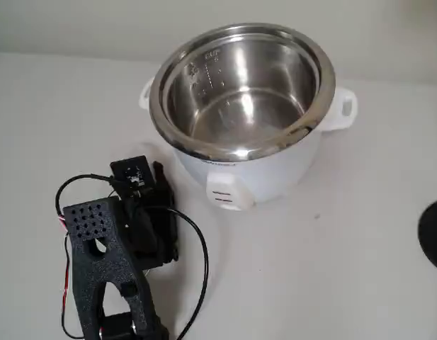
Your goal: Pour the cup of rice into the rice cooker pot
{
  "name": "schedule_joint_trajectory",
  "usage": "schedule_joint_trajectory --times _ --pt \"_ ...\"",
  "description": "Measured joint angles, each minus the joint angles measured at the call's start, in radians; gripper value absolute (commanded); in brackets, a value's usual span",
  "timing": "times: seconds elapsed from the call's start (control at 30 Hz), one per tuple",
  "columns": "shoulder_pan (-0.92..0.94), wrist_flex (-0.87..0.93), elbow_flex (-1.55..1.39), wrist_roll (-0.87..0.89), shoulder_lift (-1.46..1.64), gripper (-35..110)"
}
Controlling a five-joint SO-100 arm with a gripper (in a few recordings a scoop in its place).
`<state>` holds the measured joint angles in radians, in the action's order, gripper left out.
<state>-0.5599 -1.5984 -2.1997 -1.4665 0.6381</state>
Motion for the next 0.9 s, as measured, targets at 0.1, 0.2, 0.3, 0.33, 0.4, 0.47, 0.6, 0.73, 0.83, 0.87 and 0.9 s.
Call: schedule_joint_trajectory --times 0.1,0.2,0.3,0.33,0.4,0.47,0.6,0.73,0.83,0.87,0.9 --pt "-0.008 0.000 0.000 -0.002 0.005 13" --pt "-0.017 0.011 -0.012 -0.014 0.028 13" --pt "-0.029 0.026 -0.051 -0.038 0.078 13" --pt "-0.035 0.038 -0.067 -0.044 0.100 13" --pt "-0.049 0.067 -0.103 -0.054 0.153 13" --pt "-0.058 0.104 -0.133 -0.064 0.219 13" --pt "-0.078 0.201 -0.187 -0.084 0.388 13" --pt "-0.087 0.339 -0.207 -0.097 0.581 13" --pt "-0.087 0.471 -0.207 -0.100 0.736 13" --pt "-0.087 0.509 -0.209 -0.100 0.781 13" --pt "-0.087 0.545 -0.209 -0.100 0.821 13"
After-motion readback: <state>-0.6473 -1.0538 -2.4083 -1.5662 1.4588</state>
